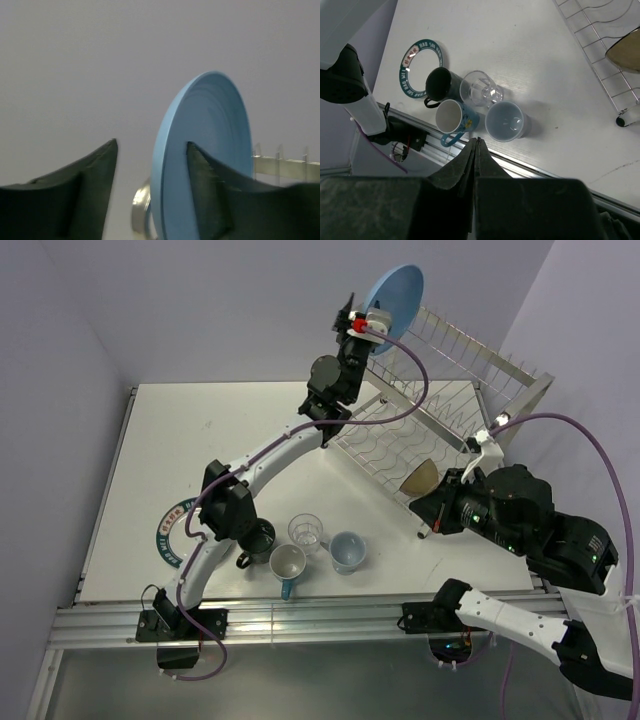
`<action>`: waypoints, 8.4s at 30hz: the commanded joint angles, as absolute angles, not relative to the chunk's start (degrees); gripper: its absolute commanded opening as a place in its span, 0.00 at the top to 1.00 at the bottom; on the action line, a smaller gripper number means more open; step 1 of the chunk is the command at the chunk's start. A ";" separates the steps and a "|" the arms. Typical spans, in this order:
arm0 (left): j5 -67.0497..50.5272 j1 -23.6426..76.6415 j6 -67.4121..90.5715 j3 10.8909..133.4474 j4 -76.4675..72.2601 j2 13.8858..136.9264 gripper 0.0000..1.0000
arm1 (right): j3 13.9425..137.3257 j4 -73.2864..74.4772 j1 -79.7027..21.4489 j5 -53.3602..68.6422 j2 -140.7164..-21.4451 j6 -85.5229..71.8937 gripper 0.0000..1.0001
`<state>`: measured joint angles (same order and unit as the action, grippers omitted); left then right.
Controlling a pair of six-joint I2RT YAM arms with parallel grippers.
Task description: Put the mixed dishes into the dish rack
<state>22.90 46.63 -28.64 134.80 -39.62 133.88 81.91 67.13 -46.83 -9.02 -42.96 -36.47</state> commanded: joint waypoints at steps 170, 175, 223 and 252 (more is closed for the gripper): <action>-57.13 31.20 92.10 83.85 50.28 75.59 0.30 | 76.90 35.34 -70.04 -53.26 -58.09 -4.66 1.00; -56.69 31.20 90.45 85.42 51.49 76.99 0.31 | 77.08 34.28 -72.42 -52.92 -57.66 -4.39 1.00; -53.97 31.38 91.59 86.31 40.17 77.96 1.00 | 78.75 32.52 -78.05 -54.67 -61.87 -3.96 0.94; -36.41 30.06 56.08 93.26 49.58 82.09 1.00 | 84.09 47.18 -78.05 -54.14 -54.41 -14.76 0.27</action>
<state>-41.67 29.98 64.29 89.95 49.56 82.37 78.85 43.40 -77.65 -53.39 -58.94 -9.37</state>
